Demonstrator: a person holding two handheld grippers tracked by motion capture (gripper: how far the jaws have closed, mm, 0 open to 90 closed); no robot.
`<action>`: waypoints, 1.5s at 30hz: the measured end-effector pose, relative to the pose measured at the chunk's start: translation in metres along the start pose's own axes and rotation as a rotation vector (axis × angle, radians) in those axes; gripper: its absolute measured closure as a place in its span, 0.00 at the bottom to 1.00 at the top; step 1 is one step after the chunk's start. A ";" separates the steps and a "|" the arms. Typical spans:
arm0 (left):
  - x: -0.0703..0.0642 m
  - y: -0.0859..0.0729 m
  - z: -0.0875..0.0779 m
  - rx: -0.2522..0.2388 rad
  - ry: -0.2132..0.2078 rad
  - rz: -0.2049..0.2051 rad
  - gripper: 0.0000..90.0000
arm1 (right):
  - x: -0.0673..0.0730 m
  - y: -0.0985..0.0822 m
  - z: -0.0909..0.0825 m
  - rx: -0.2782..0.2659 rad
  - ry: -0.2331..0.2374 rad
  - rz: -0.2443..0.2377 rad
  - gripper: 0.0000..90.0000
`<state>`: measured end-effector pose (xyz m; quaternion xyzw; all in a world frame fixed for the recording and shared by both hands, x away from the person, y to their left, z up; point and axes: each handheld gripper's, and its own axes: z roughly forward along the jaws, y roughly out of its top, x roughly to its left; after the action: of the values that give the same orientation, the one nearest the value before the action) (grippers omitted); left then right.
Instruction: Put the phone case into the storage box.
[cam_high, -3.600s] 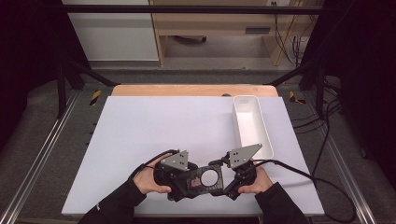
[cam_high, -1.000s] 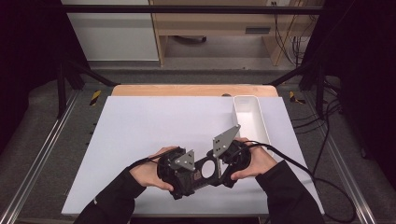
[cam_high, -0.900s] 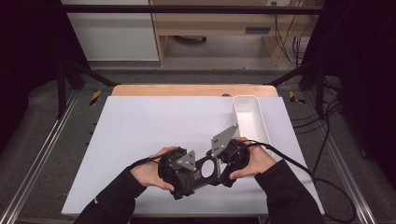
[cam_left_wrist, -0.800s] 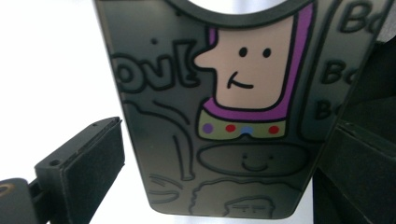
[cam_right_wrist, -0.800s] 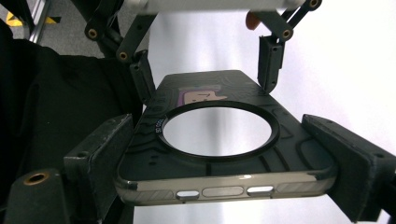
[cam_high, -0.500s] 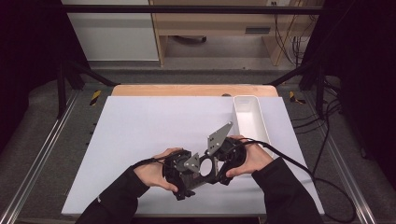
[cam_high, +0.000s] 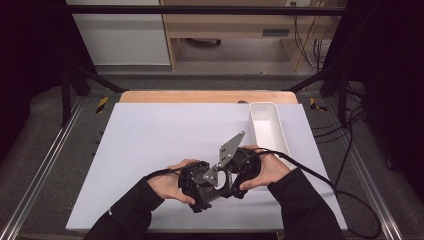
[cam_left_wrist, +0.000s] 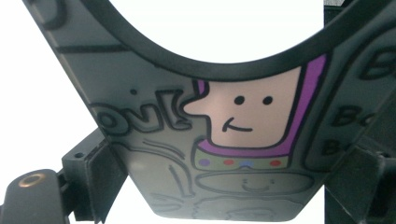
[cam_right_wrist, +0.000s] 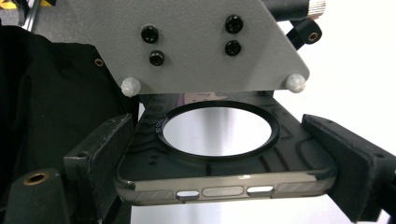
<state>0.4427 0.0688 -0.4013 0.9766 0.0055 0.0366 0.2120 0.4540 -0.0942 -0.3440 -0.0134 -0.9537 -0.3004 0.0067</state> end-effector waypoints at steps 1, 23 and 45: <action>0.000 0.000 0.000 0.002 0.000 -0.003 0.11 | 0.000 0.000 0.000 0.002 0.001 0.001 0.14; 0.000 -0.007 -0.005 -0.069 0.013 -0.016 0.13 | 0.002 -0.001 -0.006 -0.060 -0.015 -0.022 0.10; 0.005 -0.034 -0.014 -0.168 0.017 -0.071 0.13 | 0.007 -0.027 -0.035 -0.279 -0.113 0.046 0.02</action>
<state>0.4464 0.1059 -0.4026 0.9542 0.0389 0.0378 0.2942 0.4460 -0.1363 -0.3302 -0.0528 -0.9009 -0.4287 -0.0419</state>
